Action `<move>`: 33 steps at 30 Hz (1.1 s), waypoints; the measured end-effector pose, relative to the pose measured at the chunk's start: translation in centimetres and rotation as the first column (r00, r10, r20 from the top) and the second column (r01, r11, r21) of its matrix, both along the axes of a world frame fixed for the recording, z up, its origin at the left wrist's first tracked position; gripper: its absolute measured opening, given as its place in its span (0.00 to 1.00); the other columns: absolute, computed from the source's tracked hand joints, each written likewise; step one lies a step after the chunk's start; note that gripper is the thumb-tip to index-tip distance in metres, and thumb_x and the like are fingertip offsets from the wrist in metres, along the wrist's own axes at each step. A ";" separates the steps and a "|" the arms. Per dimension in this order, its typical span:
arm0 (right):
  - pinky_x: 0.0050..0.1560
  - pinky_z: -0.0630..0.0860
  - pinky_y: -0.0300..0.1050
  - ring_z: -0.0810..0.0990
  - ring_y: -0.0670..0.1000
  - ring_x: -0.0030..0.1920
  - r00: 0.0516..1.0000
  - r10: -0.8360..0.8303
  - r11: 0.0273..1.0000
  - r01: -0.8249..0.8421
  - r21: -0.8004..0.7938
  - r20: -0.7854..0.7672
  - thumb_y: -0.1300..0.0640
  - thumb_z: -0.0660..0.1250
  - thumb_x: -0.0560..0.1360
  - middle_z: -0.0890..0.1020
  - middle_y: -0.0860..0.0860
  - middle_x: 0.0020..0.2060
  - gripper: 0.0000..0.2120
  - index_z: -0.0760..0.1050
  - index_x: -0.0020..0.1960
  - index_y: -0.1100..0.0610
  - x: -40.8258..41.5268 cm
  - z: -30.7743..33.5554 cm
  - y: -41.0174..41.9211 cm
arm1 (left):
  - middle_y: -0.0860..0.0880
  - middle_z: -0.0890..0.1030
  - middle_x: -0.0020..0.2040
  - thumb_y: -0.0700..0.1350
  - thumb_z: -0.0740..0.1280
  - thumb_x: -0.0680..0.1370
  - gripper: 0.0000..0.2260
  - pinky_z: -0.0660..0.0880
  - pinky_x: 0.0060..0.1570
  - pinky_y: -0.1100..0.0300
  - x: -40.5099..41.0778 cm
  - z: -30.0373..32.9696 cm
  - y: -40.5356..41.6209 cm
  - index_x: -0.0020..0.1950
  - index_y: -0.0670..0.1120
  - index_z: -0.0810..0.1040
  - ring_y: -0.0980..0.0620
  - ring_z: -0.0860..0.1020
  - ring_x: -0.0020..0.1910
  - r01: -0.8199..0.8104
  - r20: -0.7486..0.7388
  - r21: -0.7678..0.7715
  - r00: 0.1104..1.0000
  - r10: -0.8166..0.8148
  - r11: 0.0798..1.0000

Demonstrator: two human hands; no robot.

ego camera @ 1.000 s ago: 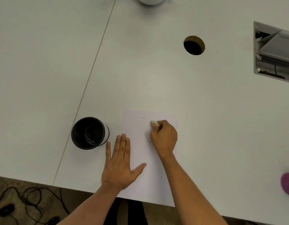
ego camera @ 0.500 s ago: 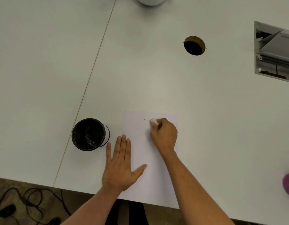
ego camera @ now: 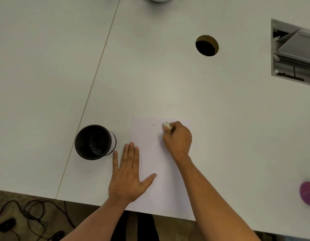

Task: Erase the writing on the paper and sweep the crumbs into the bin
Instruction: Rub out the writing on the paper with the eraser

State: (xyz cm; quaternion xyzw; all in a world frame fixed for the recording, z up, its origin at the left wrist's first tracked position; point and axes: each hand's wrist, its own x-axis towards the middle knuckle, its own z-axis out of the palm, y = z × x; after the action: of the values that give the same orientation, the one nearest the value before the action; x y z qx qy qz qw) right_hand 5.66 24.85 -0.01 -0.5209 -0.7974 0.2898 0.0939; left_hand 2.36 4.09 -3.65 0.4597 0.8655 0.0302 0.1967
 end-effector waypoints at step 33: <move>0.36 0.75 0.46 0.77 0.50 0.30 0.988 0.152 0.988 -0.153 -0.035 -0.041 0.53 0.68 0.75 0.81 0.51 0.31 0.09 0.78 0.40 0.58 2.4 0.5 -5.5 | 0.40 0.50 0.81 0.72 0.51 0.76 0.46 0.51 0.75 0.33 0.1 -0.1 -0.1 0.80 0.38 0.49 0.43 0.48 0.80 0.000 -0.003 0.012 1.000 0.000 1.000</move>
State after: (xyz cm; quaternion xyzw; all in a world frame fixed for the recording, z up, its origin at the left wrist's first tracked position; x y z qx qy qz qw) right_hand 8.10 19.39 0.45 -0.4543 -0.8274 0.3212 0.0767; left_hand 2.44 4.04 -3.72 0.4609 0.8656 0.0347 0.1927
